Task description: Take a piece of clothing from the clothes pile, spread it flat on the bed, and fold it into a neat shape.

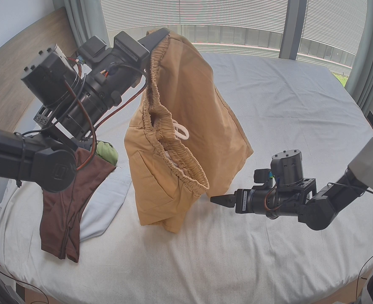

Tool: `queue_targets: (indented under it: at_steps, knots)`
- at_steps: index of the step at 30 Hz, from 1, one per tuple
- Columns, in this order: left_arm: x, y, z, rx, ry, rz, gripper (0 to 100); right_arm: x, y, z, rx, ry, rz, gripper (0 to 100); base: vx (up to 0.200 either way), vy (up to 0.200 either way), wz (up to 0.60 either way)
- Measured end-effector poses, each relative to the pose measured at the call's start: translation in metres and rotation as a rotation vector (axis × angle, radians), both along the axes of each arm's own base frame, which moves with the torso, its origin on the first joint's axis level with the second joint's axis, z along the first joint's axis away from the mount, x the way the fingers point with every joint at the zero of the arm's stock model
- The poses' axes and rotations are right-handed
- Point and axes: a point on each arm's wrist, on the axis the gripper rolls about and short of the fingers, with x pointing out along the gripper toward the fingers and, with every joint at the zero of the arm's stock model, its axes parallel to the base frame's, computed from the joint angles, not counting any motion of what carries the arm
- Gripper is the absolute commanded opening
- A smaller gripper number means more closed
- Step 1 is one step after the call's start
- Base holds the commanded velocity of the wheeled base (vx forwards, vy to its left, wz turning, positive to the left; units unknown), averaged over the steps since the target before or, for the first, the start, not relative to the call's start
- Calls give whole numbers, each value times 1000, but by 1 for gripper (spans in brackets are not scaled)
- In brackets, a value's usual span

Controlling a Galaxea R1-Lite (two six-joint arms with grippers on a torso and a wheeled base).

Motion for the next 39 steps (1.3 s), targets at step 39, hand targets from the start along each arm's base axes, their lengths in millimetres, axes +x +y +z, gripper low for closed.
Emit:
queue_targets:
  at_steps: [39]
  knots:
    - [-5, -1, -4, -2, 0, -4, 0, 57, 97, -73, 38, 155, 37, 100, 0, 0, 0]
